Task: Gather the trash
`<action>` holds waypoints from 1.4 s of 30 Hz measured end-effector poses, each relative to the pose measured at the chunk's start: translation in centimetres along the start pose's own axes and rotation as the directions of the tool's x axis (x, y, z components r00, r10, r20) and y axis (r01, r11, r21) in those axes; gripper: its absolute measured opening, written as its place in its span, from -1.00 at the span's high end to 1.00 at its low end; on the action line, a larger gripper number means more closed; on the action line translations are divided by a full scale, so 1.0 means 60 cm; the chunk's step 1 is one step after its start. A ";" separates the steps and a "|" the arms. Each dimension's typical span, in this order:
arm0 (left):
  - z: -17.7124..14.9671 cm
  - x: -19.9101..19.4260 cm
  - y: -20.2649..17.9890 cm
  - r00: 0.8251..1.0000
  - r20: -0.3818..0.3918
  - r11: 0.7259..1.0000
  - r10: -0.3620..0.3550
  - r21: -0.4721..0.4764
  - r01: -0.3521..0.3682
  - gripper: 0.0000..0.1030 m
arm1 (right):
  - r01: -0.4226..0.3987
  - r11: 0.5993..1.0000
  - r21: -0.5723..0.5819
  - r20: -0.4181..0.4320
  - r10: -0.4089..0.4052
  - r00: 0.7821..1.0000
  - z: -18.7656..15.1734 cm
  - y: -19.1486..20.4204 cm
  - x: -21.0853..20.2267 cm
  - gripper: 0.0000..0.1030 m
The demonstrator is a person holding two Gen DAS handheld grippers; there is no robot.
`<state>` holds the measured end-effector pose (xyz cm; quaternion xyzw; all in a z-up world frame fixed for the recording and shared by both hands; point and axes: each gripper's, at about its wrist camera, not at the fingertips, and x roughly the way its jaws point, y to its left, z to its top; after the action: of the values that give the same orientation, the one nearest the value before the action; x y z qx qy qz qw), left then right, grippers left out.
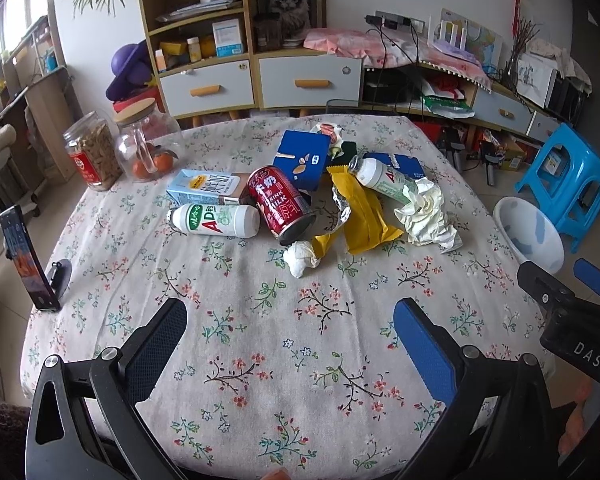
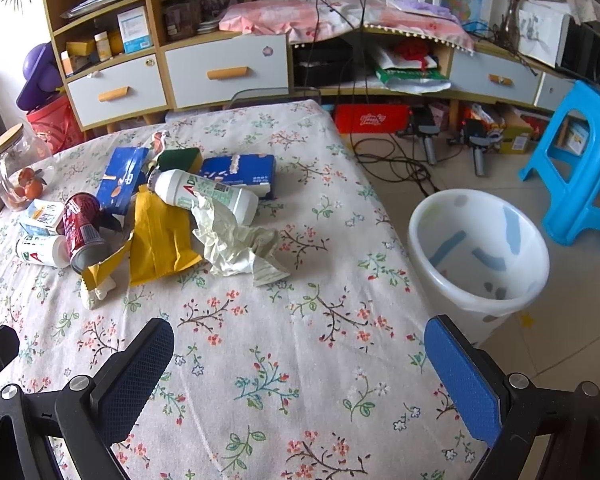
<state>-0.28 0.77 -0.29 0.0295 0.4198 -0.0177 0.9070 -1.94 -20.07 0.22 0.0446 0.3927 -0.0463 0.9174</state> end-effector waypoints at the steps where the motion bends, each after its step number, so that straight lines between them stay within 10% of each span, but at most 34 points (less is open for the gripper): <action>1: 0.000 0.000 0.000 1.000 -0.001 1.000 0.000 -0.002 0.000 -1.00 | 0.002 1.000 -0.002 0.001 -0.002 1.000 0.000 0.000 0.000 -1.00; 42: 0.045 0.019 0.021 0.992 -0.103 0.997 -0.071 0.008 0.073 -1.00 | -0.068 0.998 0.012 -0.087 0.068 0.994 0.062 -0.003 0.024 -1.00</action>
<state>2.61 1.82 0.62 0.0207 0.4663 -0.0514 0.8829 1.69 -20.76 1.69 0.0640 0.4306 -0.0147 0.9001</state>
